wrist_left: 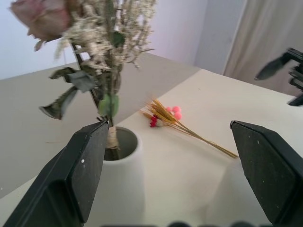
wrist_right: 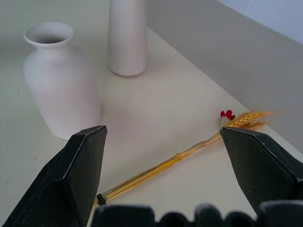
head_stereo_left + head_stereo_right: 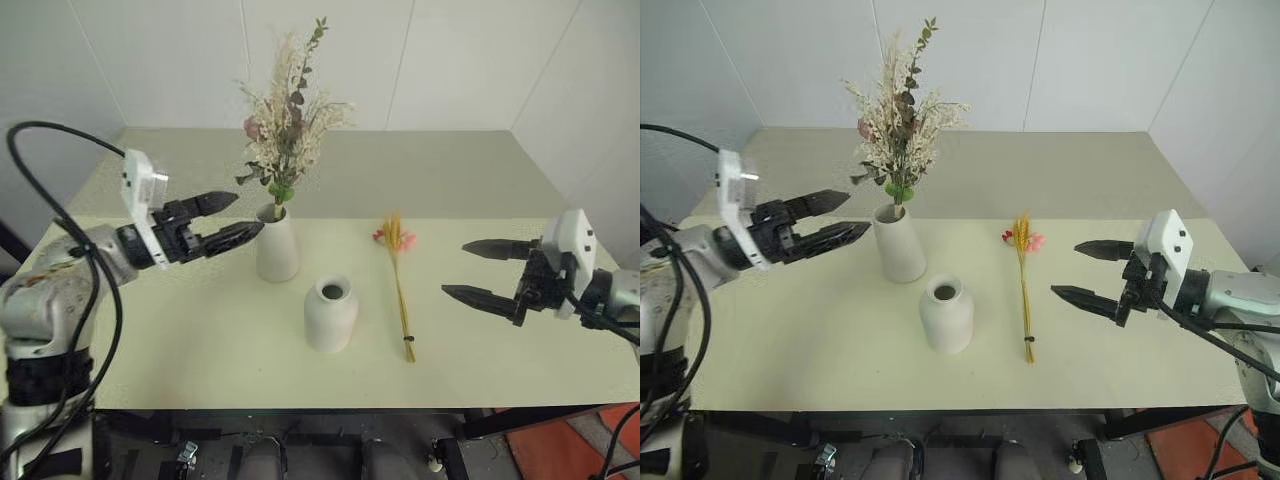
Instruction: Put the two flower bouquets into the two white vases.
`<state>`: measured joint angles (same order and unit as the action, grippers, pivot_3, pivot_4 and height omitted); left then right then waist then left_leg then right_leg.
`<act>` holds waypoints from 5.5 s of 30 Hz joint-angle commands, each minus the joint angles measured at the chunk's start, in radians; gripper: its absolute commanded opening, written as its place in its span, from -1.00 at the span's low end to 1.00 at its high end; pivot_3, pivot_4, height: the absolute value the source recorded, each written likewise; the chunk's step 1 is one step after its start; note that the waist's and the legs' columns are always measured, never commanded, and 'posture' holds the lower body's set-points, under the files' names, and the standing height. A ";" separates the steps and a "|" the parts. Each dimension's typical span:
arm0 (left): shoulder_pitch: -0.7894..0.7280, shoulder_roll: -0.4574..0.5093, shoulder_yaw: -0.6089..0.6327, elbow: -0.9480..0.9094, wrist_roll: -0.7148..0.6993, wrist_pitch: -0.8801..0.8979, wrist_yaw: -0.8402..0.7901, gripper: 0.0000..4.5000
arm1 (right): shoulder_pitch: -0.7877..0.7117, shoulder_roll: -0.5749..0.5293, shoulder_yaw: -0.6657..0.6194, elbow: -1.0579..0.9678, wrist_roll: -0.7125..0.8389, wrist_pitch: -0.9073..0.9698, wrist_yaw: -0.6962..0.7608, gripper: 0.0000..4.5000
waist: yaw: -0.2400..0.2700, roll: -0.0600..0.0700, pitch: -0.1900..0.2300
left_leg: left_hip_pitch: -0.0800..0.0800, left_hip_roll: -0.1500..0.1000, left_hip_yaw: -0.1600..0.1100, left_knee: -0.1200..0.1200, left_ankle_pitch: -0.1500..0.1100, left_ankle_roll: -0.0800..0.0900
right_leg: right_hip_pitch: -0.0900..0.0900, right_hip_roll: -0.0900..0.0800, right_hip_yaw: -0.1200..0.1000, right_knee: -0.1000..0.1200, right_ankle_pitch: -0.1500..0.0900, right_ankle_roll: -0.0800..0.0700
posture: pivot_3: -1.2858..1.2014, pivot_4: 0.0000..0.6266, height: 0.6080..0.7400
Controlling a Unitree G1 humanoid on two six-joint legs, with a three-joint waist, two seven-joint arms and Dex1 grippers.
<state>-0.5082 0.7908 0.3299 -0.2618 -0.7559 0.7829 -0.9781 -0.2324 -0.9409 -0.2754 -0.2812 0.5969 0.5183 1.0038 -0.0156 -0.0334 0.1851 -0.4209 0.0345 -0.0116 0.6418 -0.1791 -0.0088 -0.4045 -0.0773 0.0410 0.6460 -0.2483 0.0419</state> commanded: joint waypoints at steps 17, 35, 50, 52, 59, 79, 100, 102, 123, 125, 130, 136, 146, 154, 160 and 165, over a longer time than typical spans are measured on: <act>0.104 0.182 0.045 -0.083 -0.084 -0.162 -0.310 0.98 | -0.565 0.193 0.482 0.236 -0.165 0.756 -0.398 1.00 | -0.003 0.000 0.000 | -0.002 0.001 0.002 0.000 0.000 0.000 | -0.003 0.001 0.001 0.000 0.001 -0.002 | 0.03 -0.52 1.00; 0.195 0.207 0.102 -0.146 -0.112 -0.164 -0.264 1.00 | -0.601 0.324 0.612 0.462 -0.443 0.520 -0.439 -0.20 | -0.003 -0.002 -0.001 | -0.001 0.002 0.002 0.000 0.000 0.000 | -0.003 0.002 0.001 0.000 0.001 -0.003 | 0.03 -0.52 1.00; 0.137 0.214 0.046 -0.077 -0.094 -0.188 -0.290 1.00 | -0.576 0.419 0.148 0.295 -0.364 0.445 -0.628 -0.98 | -0.003 -0.002 -0.001 | -0.003 0.002 0.003 -0.001 0.000 0.000 | -0.006 0.002 0.001 0.000 0.001 -0.003 | 0.03 -0.52 1.00; 0.124 0.211 0.030 -0.064 -0.091 -0.191 -0.298 1.00 | -0.572 0.477 0.034 0.222 -0.308 0.345 -0.656 -0.98 | -0.004 -0.002 -0.001 | -0.003 0.002 0.003 -0.001 0.000 0.000 | -0.006 0.002 0.001 0.000 0.001 -0.003 | 0.03 -0.52 1.00; 0.079 0.204 -0.026 -0.007 -0.073 -0.201 -0.332 1.00 | -0.608 0.649 -0.215 -0.004 0.099 0.318 -0.617 -0.98 | -0.005 -0.001 -0.001 | -0.003 0.004 0.003 -0.002 0.000 0.000 | -0.006 0.002 0.001 0.001 0.002 -0.003 | 0.03 -0.52 1.00; 0.026 0.191 -0.059 0.039 -0.051 -0.205 -0.329 1.00 | -0.498 0.799 0.072 -0.157 0.269 0.180 -0.624 -0.98 | -0.024 -0.001 -0.001 | -0.004 0.007 0.003 -0.002 0.000 0.000 | -0.008 0.006 0.001 0.002 0.002 -0.003 | 0.03 -0.52 1.00; 0.026 0.198 -0.046 0.026 -0.047 -0.194 -0.315 1.00 | -0.416 0.808 0.162 -0.115 0.321 0.140 -0.561 -0.98 | -0.027 -0.001 -0.001 | -0.006 0.017 0.005 -0.004 0.000 0.000 | -0.016 0.017 0.004 0.002 0.005 -0.010 | 0.03 -0.52 1.00; 0.032 0.199 -0.042 0.020 -0.050 -0.191 -0.313 1.00 | -0.434 0.813 0.165 -0.100 0.319 0.128 -0.561 -0.98 | -0.027 -0.001 -0.001 | -0.006 0.017 0.005 -0.004 0.000 0.000 | -0.016 0.017 0.004 0.002 0.006 -0.010 | 0.03 -0.52 1.00; 0.030 0.195 -0.050 0.026 -0.051 -0.193 -0.311 1.00 | -0.553 0.802 0.136 -0.063 0.406 0.120 -0.574 -0.98 | -0.027 -0.001 -0.001 | -0.008 0.017 0.005 -0.004 0.000 0.000 | -0.018 0.017 0.004 0.002 0.006 -0.010 | 0.03 -0.52 1.00; 0.029 0.195 -0.051 0.026 -0.051 -0.193 -0.312 1.00 | -0.541 0.800 0.139 -0.069 0.436 0.137 -0.574 -0.98 | -0.027 -0.001 -0.001 | -0.008 0.017 0.005 -0.004 0.000 0.000 | -0.018 0.017 0.004 0.002 0.006 -0.010 | 0.03 -0.52 1.00; 0.025 0.196 -0.053 0.030 -0.047 -0.194 -0.311 1.00 | -0.514 0.799 0.157 -0.066 0.461 0.158 -0.571 -0.98 | -0.027 -0.001 -0.001 | -0.008 0.017 0.005 -0.004 0.000 0.000 | -0.018 0.017 0.004 0.002 0.006 -0.011 | 0.03 -0.52 1.00; 0.026 0.196 -0.050 0.026 -0.047 -0.194 -0.307 1.00 | -0.497 0.808 0.179 -0.017 0.415 0.126 -0.563 -0.98 | -0.027 -0.001 -0.001 | -0.008 0.017 0.005 -0.004 0.000 0.000 | -0.018 0.017 0.004 0.002 0.006 -0.011 | 0.03 -0.52 1.00; 0.041 0.196 -0.039 0.013 -0.053 -0.193 -0.294 1.00 | -0.466 0.804 0.196 0.022 0.341 0.101 -0.526 -0.98 | -0.027 -0.001 -0.001 | -0.009 0.017 0.005 -0.004 0.000 0.000 | -0.018 0.017 0.004 0.002 0.006 -0.011 | 0.03 -0.52 1.00; 0.041 0.196 -0.041 0.016 -0.050 -0.196 -0.296 1.00 | -0.392 0.778 0.258 -0.007 0.228 0.028 -0.445 -0.98 | -0.026 -0.001 -0.001 | -0.008 0.017 0.005 -0.004 0.000 0.000 | -0.018 0.017 0.004 0.002 0.006 -0.011 | 0.03 -0.52 1.00; 0.028 0.195 -0.053 0.025 -0.045 -0.198 -0.300 1.00 | -0.378 0.788 0.272 -0.040 0.212 -0.010 -0.417 -0.98 | -0.028 -0.001 -0.001 | -0.008 0.017 0.005 -0.004 0.000 0.000 | -0.017 0.018 0.004 0.002 0.006 -0.011 | 0.03 -0.52 1.00; 0.022 0.192 -0.060 0.027 -0.042 -0.200 -0.302 1.00 | -0.376 0.795 0.269 -0.046 0.210 -0.031 -0.408 -0.98 | -0.026 -0.001 -0.001 | -0.008 0.017 0.005 -0.004 0.000 0.000 | -0.017 0.017 0.004 0.002 0.006 -0.011 | 0.03 -0.52 1.00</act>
<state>-0.4664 0.9769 0.2558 -0.2228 -0.7912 0.5922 -1.2774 -0.6178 -0.1457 -0.0099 -0.3059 0.8086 0.4996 0.5891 -0.0418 -0.0340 0.1840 -0.4284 0.0516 -0.0067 0.6382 -0.1789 -0.0086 -0.4214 -0.0598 0.0454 0.6484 -0.2423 0.0313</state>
